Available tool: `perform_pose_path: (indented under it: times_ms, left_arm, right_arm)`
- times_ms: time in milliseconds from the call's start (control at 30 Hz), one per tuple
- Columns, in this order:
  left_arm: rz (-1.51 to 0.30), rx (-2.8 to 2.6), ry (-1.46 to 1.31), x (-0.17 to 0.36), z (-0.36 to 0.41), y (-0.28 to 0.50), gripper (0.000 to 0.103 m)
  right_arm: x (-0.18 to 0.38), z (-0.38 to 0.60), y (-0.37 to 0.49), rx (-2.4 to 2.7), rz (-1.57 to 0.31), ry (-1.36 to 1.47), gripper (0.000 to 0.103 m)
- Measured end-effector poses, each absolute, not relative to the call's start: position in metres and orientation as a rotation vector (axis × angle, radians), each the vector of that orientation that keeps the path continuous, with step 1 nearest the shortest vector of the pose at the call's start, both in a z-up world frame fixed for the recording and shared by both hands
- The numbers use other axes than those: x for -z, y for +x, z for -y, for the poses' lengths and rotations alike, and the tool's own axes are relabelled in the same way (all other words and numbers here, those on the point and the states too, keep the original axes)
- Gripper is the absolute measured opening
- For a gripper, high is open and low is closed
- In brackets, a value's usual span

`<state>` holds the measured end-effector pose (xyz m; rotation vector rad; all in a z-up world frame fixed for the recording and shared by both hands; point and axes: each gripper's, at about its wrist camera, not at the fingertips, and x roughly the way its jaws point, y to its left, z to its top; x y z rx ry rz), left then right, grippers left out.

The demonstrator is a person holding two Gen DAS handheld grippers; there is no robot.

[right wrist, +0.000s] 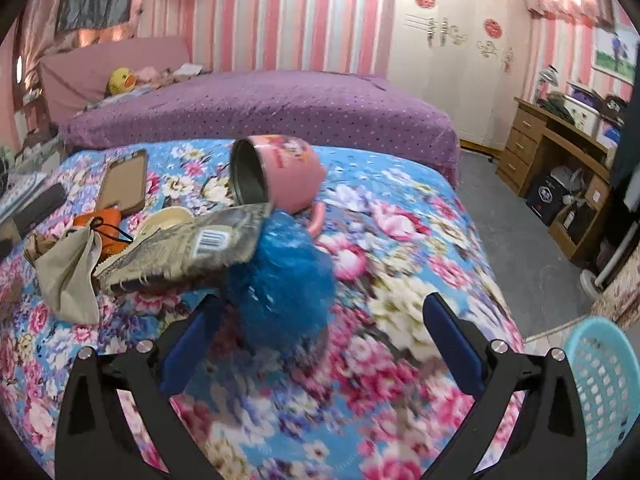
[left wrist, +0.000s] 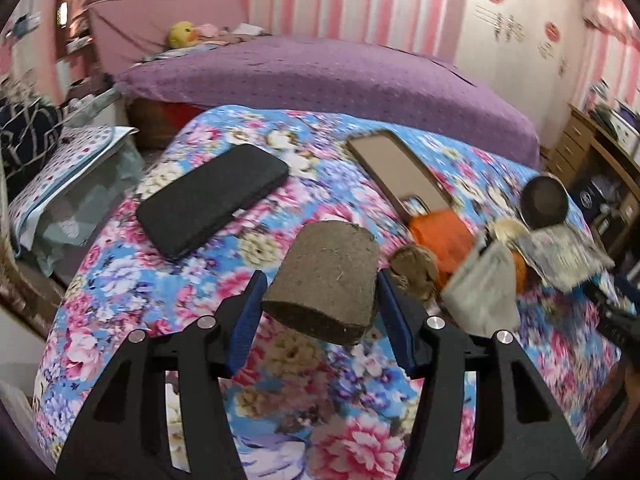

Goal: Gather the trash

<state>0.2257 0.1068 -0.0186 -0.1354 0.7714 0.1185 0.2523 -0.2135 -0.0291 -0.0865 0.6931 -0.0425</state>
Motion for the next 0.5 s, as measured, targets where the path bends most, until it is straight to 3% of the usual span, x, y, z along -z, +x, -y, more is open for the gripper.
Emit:
perform_pose_path:
  times_ms: [33,67,167,267,500]
  left_arm:
    - [-0.768,-0.126,-0.135,0.018,-0.108,0.227,0.055]
    - [-0.766,-0.131,-0.134,0.018,-0.108,0.227,0.055]
    - [-0.764,-0.137,-0.138,0.017,-0.108,0.229,0.055]
    - [-0.758,-0.131,-0.131,0.015,-0.103,0.229,0.055]
    - [-0.703,-0.114,-0.125,0.004,-0.092,0.218,0.055]
  right_arm:
    - [0.031,0.210,0.255,0.033,-0.705,-0.098,0.090]
    - [0.035,0.206,0.259,0.011,-0.728,-0.113,0.072]
    - [0.036,0.207,0.260,-0.039,-0.739,-0.092,0.037]
    - [0.031,0.218,0.252,-0.047,-0.709,-0.038,0.027]
    - [0.015,0.256,0.221,-0.002,-0.647,0.034,0.026]
